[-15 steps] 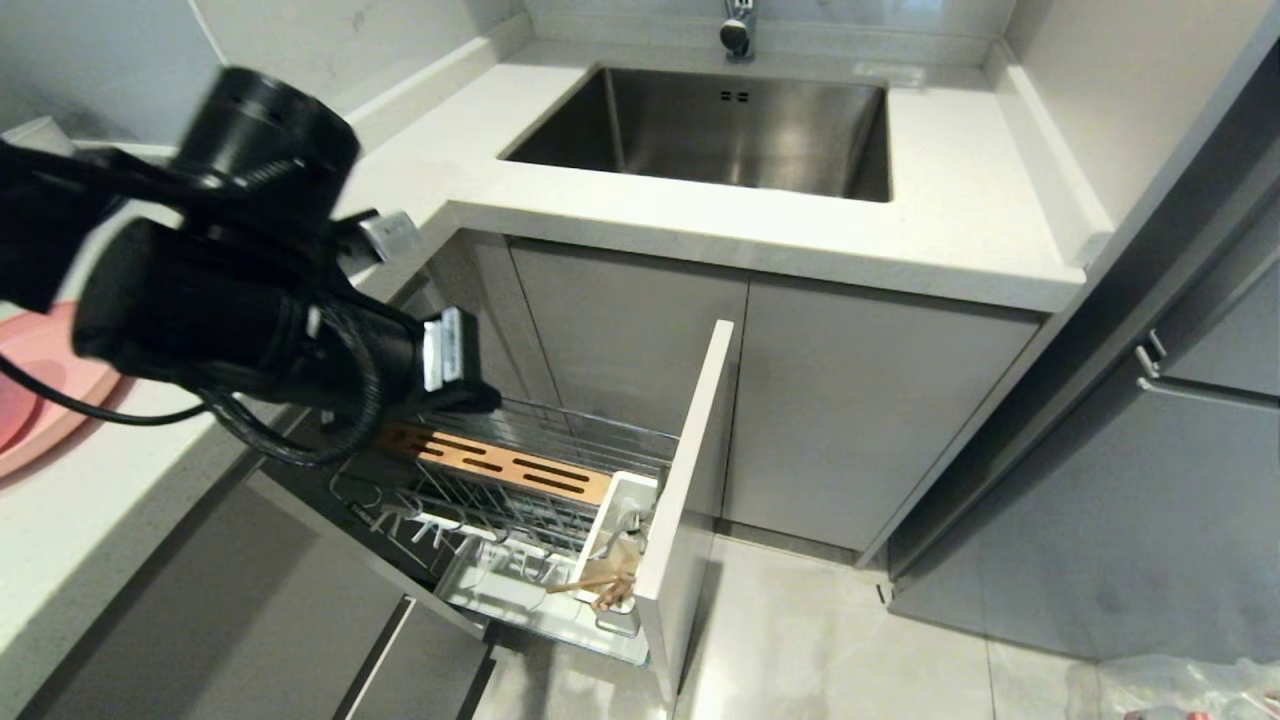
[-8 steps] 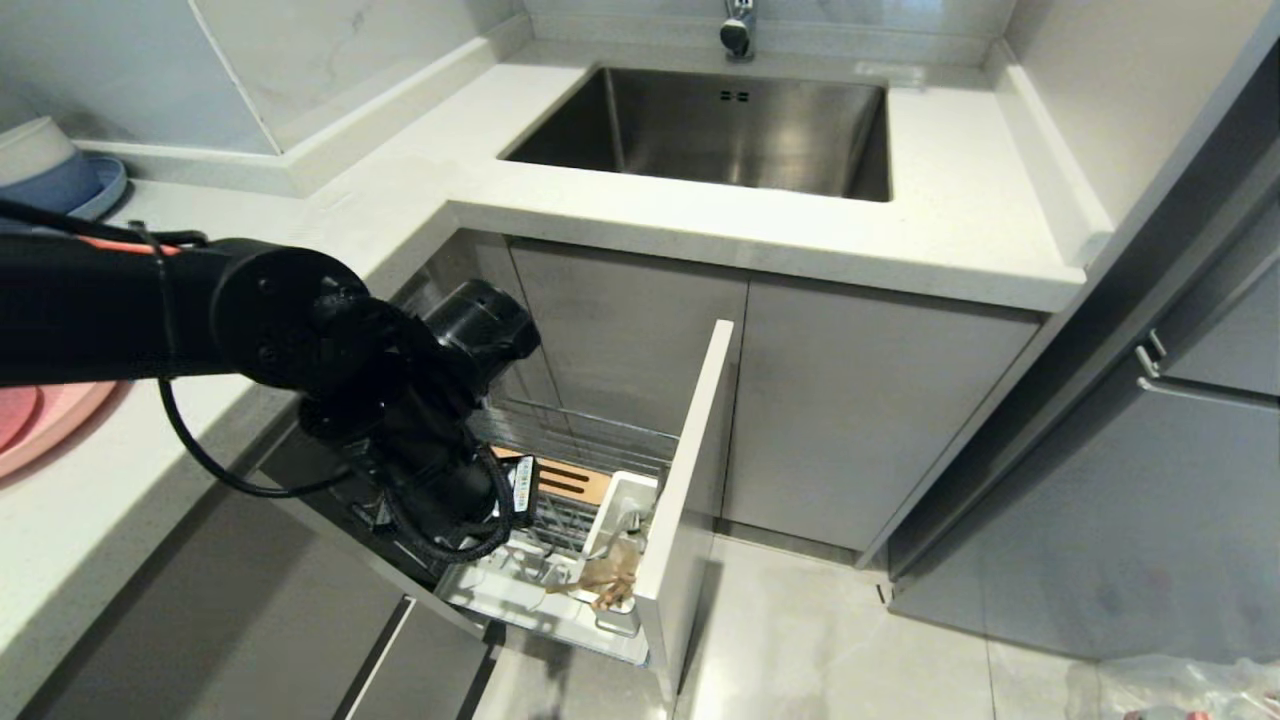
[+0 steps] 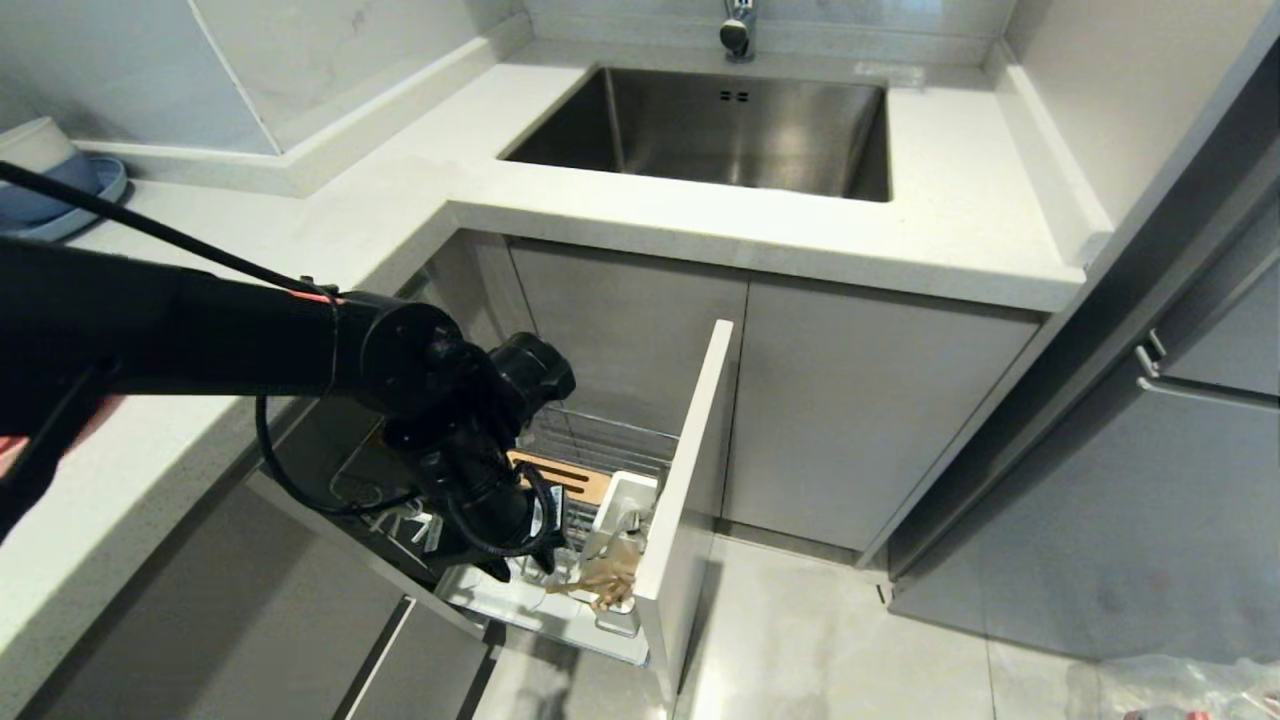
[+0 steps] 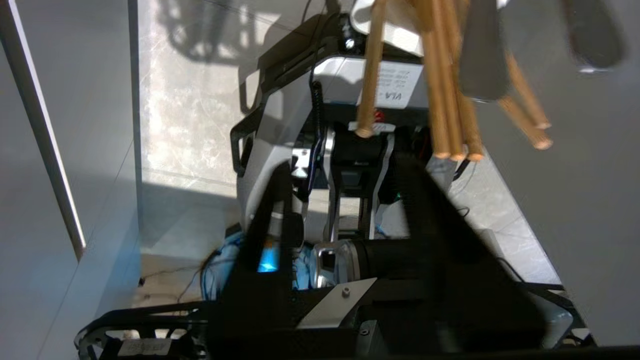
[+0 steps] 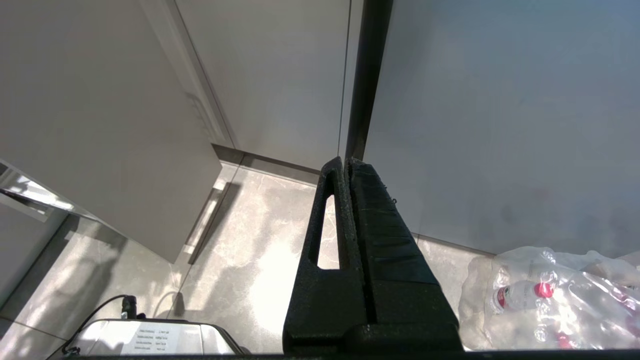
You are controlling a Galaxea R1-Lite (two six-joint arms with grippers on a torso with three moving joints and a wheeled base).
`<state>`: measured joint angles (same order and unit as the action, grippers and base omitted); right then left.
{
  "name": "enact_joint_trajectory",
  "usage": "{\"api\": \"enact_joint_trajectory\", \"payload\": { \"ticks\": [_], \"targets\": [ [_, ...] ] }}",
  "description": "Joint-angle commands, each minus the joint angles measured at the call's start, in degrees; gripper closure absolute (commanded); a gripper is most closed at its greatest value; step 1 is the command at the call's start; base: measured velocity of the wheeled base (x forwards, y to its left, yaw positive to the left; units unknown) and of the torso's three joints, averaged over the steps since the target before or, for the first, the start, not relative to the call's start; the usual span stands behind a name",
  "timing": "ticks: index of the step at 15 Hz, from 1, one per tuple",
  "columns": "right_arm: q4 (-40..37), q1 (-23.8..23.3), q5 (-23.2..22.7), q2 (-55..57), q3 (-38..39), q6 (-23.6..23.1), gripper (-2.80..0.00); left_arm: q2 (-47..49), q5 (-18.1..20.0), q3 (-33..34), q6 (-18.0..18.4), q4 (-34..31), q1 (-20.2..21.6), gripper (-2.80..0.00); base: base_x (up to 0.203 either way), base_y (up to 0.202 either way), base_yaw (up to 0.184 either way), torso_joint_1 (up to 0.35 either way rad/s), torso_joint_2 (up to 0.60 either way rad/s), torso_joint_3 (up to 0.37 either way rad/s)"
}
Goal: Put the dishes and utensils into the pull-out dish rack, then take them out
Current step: Take the chopsticks out of the cupboard
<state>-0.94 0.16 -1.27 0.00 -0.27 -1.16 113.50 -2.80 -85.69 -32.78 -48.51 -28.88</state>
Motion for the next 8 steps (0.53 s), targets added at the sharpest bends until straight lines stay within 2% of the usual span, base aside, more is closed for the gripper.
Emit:
{"api": "enact_joint_trajectory", "payload": {
  "ticks": [1, 4, 8],
  "targets": [
    [0.0, 0.0, 0.0, 0.0, 0.0, 0.0, 0.0, 1.6, 0.0, -0.1, -0.3, -0.4, 0.1, -2.8, 0.0, 0.0, 0.0, 0.0, 0.0, 0.0],
    [0.0, 0.0, 0.0, 0.0, 0.0, -0.1, 0.0, 4.8, 0.1, -0.8, -1.7, -0.3, 1.1, -2.8, 0.0, 0.0, 0.0, 0.0, 0.0, 0.0],
    [0.0, 0.0, -0.1, 0.0, 0.0, 0.0, 0.0, 8.4, 0.5, -1.7, -1.8, -0.3, 2.2, -2.8, 0.0, 0.0, 0.0, 0.0, 0.0, 0.0]
  ]
}}
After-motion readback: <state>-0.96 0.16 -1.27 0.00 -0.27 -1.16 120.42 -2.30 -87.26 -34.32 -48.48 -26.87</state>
